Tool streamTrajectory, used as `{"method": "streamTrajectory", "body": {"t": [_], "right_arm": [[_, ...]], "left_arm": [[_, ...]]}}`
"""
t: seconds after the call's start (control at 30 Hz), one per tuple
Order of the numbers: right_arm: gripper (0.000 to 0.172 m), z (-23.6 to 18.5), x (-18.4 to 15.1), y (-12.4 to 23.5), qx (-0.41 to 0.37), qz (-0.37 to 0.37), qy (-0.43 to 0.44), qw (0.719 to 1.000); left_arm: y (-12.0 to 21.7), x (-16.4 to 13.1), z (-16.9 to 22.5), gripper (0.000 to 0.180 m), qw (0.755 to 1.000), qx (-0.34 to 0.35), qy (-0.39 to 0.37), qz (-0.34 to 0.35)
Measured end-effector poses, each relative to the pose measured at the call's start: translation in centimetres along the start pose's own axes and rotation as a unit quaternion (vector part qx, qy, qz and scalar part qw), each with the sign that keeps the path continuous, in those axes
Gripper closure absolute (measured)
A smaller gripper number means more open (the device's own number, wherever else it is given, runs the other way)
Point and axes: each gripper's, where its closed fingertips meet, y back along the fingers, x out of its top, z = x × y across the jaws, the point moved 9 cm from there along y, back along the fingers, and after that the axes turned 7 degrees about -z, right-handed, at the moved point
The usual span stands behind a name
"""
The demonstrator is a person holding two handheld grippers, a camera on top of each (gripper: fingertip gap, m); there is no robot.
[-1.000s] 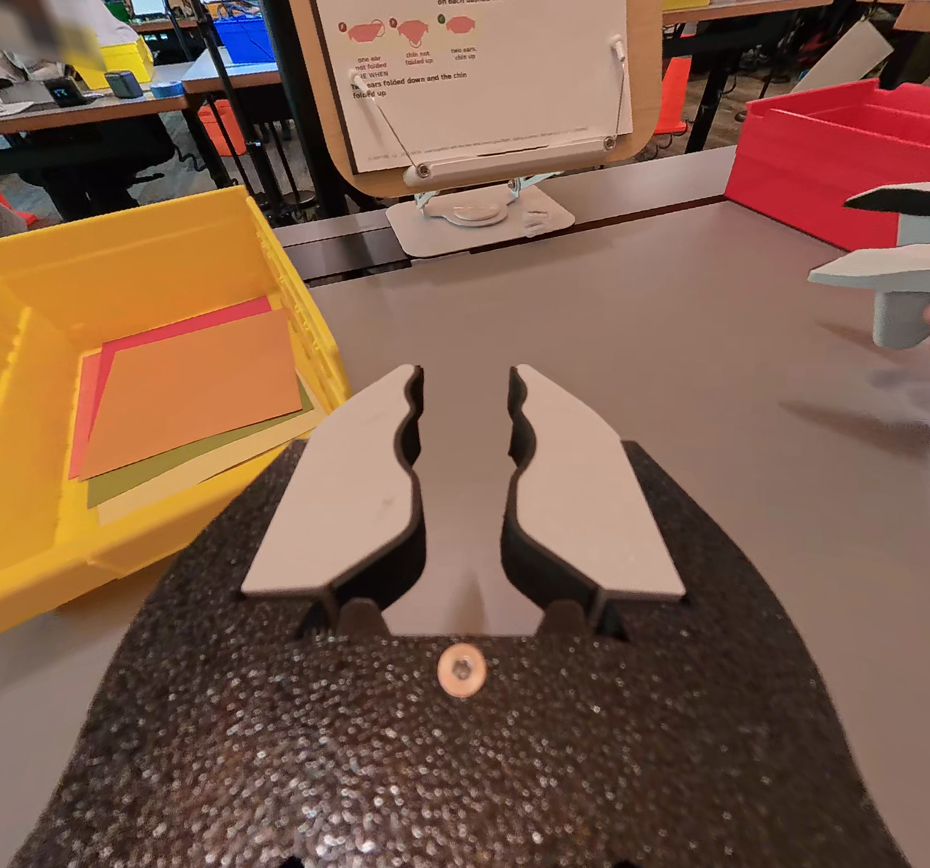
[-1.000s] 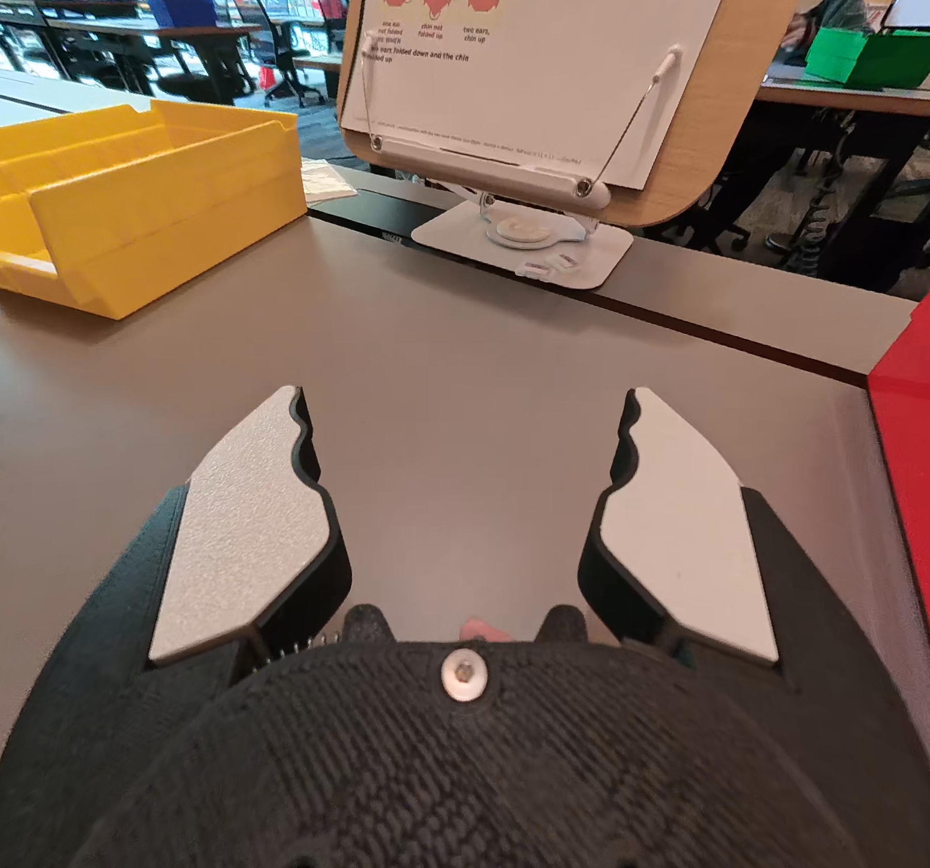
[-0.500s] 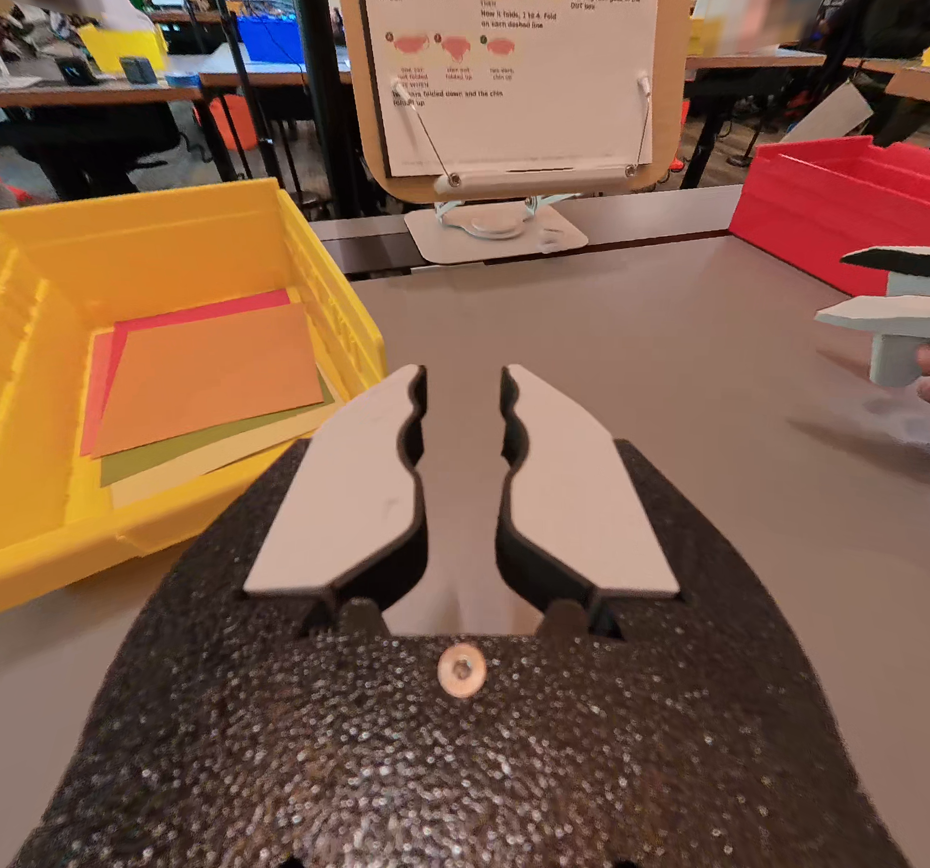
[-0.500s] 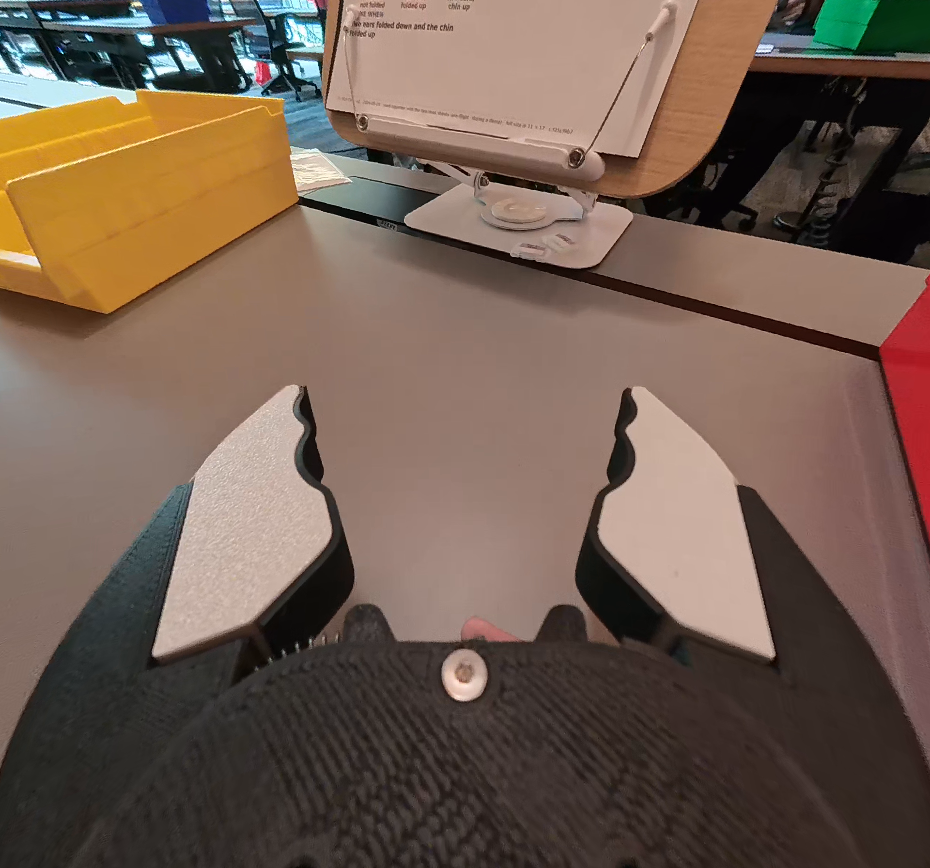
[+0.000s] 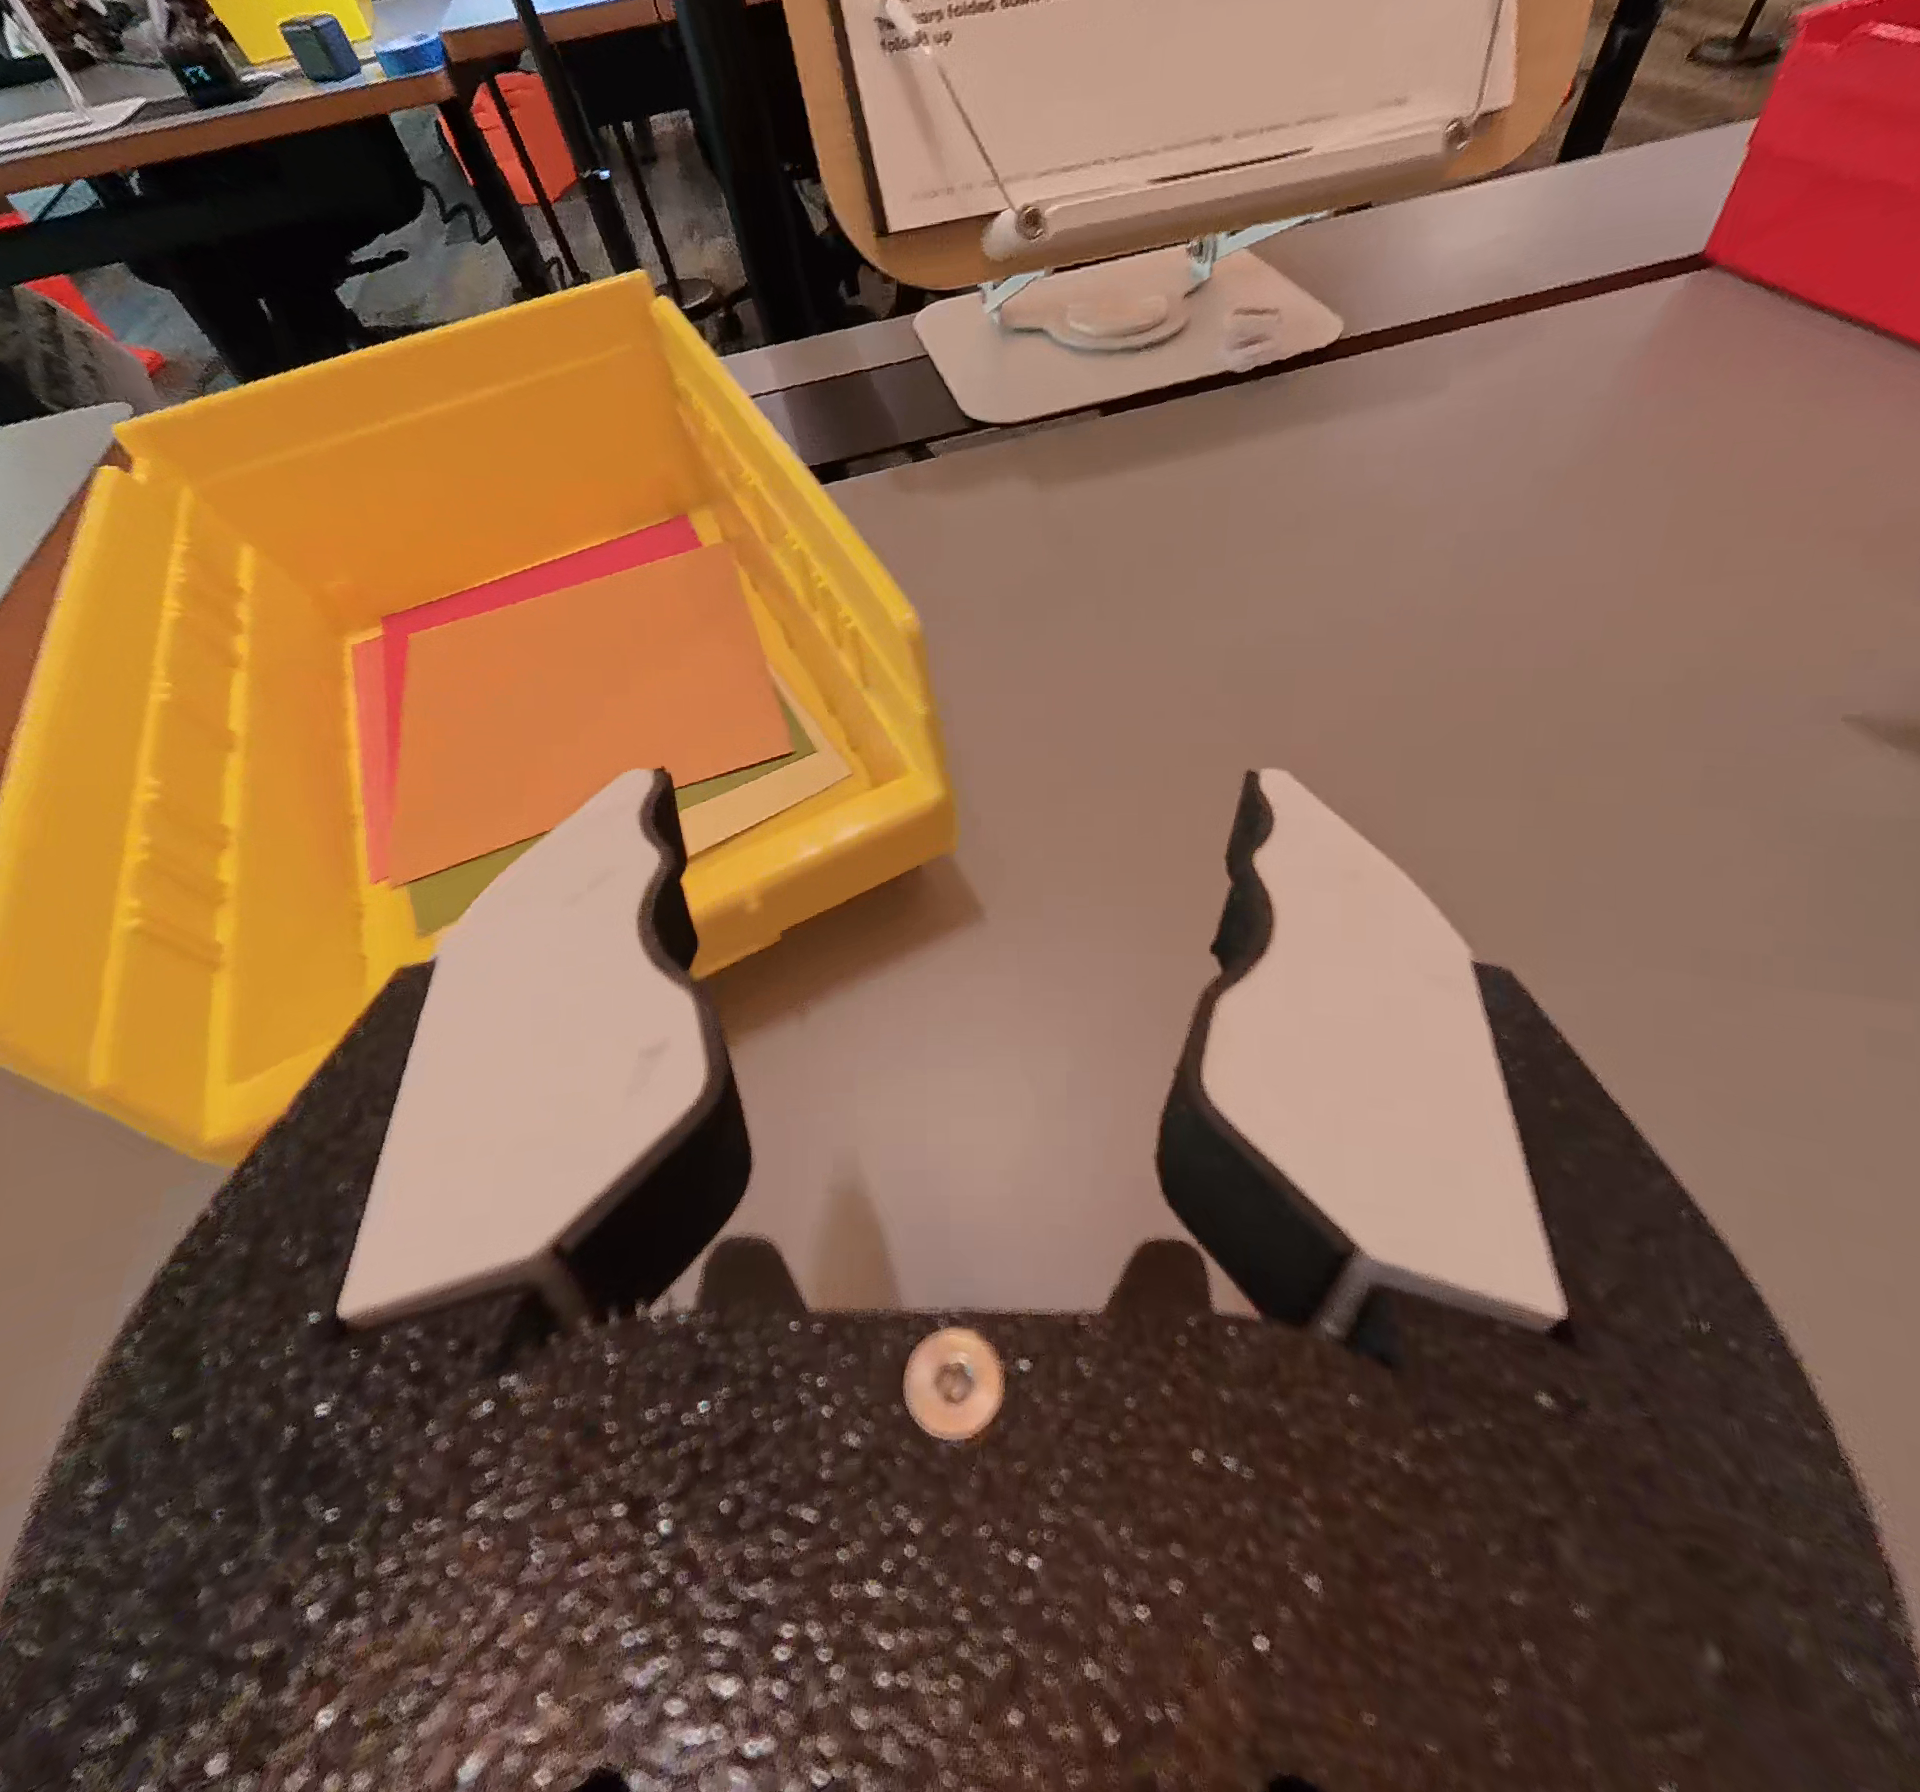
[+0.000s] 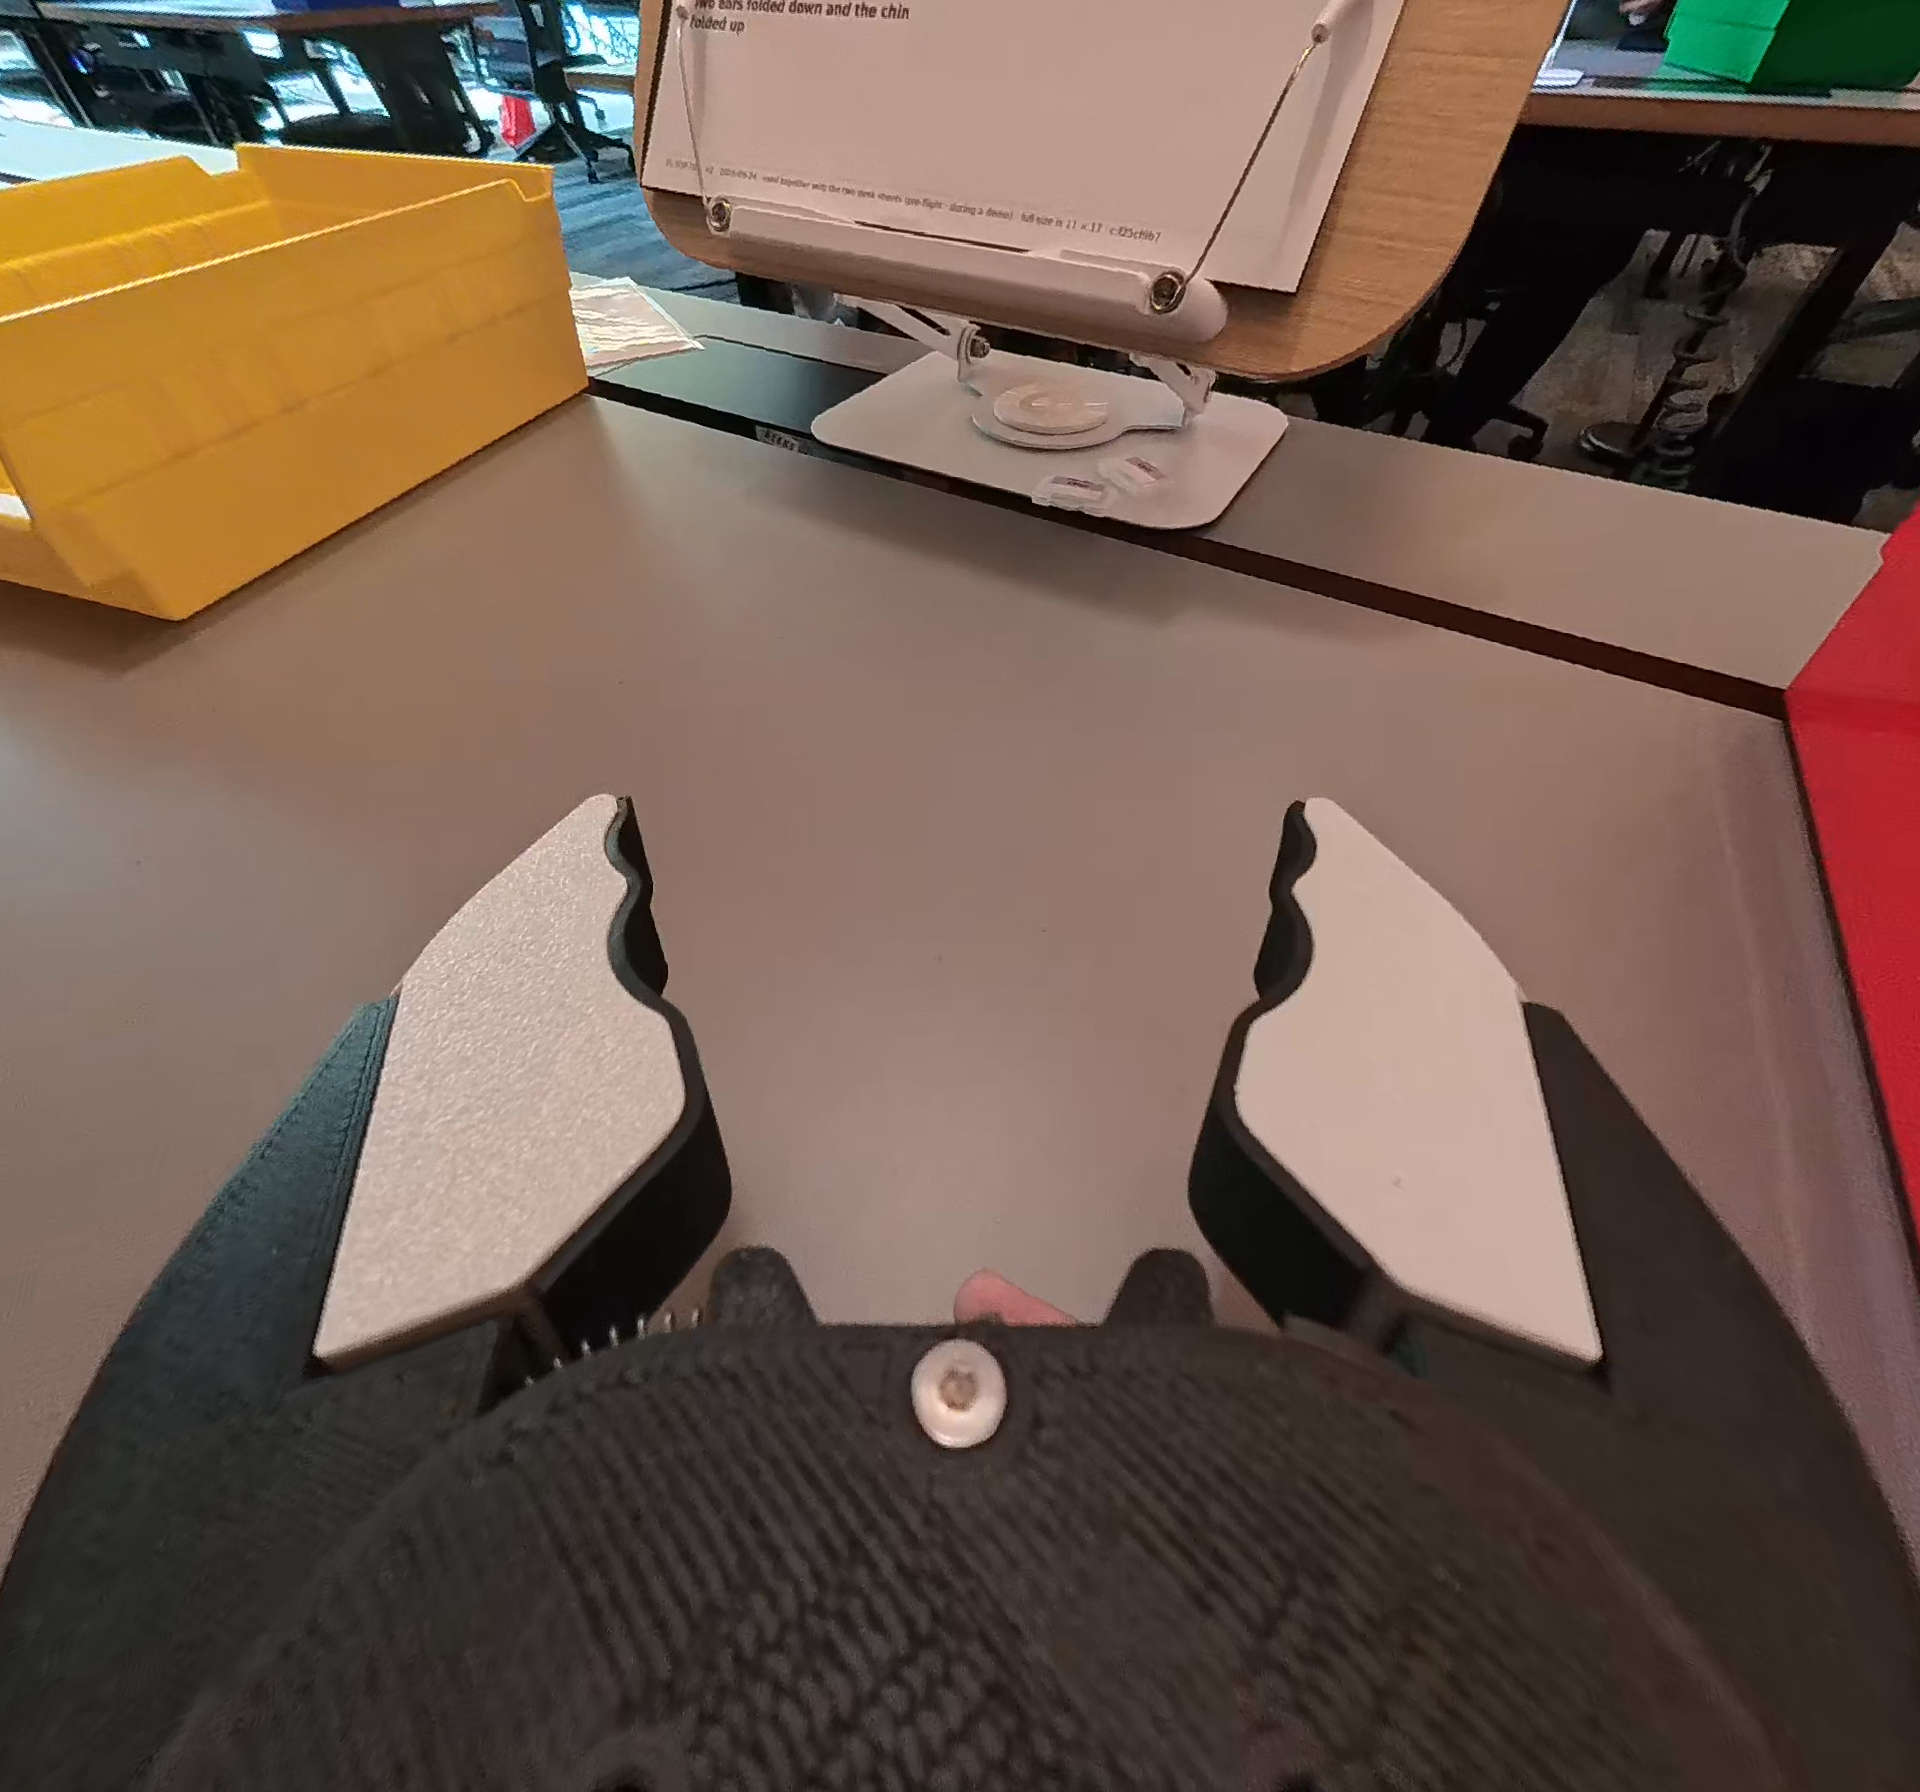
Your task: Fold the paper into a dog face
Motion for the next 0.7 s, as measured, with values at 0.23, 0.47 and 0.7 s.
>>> {"method": "streamTrajectory", "body": {"t": [0.23, 0.47, 0.7], "right_arm": [[0.058, 0.1, -0.1, 0.0, -0.001, -0.003, 0.005, 1.0], [0.058, 0.2, -0.3, -0.1, -0.001, -0.007, 0.01, 1.0], [0.059, 0.4, -0.3, 0.0, -0.003, -0.001, 0.005, 1.0]], "left_arm": [[-0.9, 1.7, -4.9, 0.09, 0.986, 0.03, -0.131, -0.095], [-5.3, 5.3, -8.9, 0.1, 0.949, -0.041, -0.257, -0.177], [-10.5, 4.5, -10.9, 0.111, 0.904, -0.117, -0.319, -0.259]]}}
